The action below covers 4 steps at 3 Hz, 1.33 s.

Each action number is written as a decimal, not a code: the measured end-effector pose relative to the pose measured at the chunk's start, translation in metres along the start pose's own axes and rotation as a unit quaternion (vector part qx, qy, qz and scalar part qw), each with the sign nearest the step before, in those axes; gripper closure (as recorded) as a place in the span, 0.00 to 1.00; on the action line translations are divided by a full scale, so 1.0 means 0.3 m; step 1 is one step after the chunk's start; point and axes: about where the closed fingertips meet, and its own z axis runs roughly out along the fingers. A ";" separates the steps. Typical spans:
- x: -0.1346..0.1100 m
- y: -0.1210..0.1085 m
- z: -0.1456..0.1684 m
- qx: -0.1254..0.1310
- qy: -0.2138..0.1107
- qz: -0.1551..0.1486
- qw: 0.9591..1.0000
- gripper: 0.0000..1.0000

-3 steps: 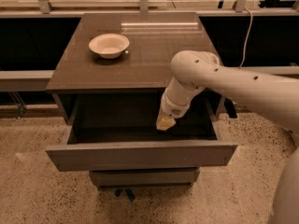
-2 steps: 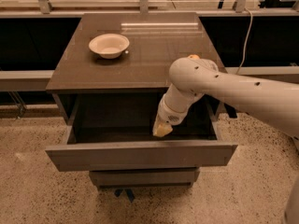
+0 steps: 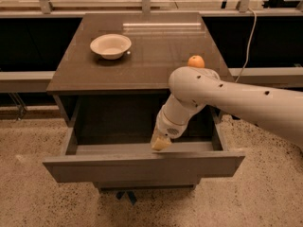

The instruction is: Open top drawer

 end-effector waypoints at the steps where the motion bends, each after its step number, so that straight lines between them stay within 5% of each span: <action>1: -0.015 0.083 -0.024 -0.008 -0.005 0.003 1.000 1.00; 3: 0.018 0.059 -0.046 0.012 -0.009 -0.003 1.000 1.00; 4: 0.051 -0.056 -0.032 0.029 -0.012 -0.015 0.999 1.00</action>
Offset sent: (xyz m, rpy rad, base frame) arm -0.0331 -0.0068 0.0202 0.0221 -0.0173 -0.0052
